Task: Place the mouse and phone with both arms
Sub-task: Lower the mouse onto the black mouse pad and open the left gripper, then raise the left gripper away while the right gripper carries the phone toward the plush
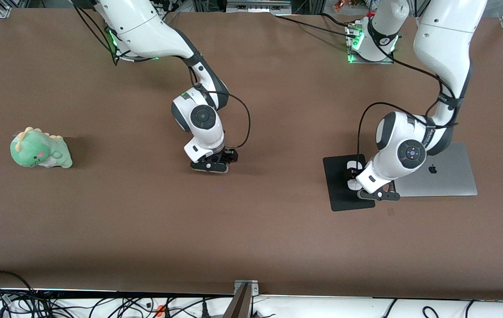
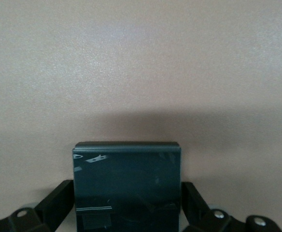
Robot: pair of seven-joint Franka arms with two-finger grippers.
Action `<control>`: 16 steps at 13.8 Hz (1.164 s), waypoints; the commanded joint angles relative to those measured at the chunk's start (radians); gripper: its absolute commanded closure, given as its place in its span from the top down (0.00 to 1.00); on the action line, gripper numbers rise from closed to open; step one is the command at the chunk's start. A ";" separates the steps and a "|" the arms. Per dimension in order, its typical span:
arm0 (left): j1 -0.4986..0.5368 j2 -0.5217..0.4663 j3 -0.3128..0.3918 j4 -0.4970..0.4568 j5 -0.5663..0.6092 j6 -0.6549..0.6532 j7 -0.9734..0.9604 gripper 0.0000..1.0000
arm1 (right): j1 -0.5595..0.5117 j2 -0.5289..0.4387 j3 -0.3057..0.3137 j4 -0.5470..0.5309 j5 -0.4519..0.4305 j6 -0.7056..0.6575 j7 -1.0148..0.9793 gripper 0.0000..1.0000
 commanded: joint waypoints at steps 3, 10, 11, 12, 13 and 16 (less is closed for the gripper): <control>0.031 -0.079 -0.002 0.171 -0.020 -0.312 0.015 1.00 | -0.003 -0.004 -0.012 -0.017 -0.010 0.017 0.006 0.48; 0.045 -0.217 -0.002 0.327 -0.019 -0.632 0.003 1.00 | -0.108 -0.012 -0.003 0.172 0.022 -0.316 -0.133 0.23; 0.045 -0.254 -0.001 0.324 -0.014 -0.661 0.003 1.00 | -0.139 -0.018 -0.005 0.189 0.061 -0.356 -0.223 0.21; 0.045 -0.288 0.001 0.324 -0.009 -0.686 0.003 1.00 | -0.171 -0.034 -0.006 0.186 0.085 -0.368 -0.328 0.20; 0.045 -0.320 0.002 0.324 -0.008 -0.698 0.003 1.00 | -0.205 -0.057 -0.011 0.172 0.090 -0.396 -0.415 0.19; 0.045 -0.421 0.001 0.311 0.026 -0.710 0.001 1.00 | -0.312 -0.130 -0.023 0.079 0.089 -0.404 -0.528 0.15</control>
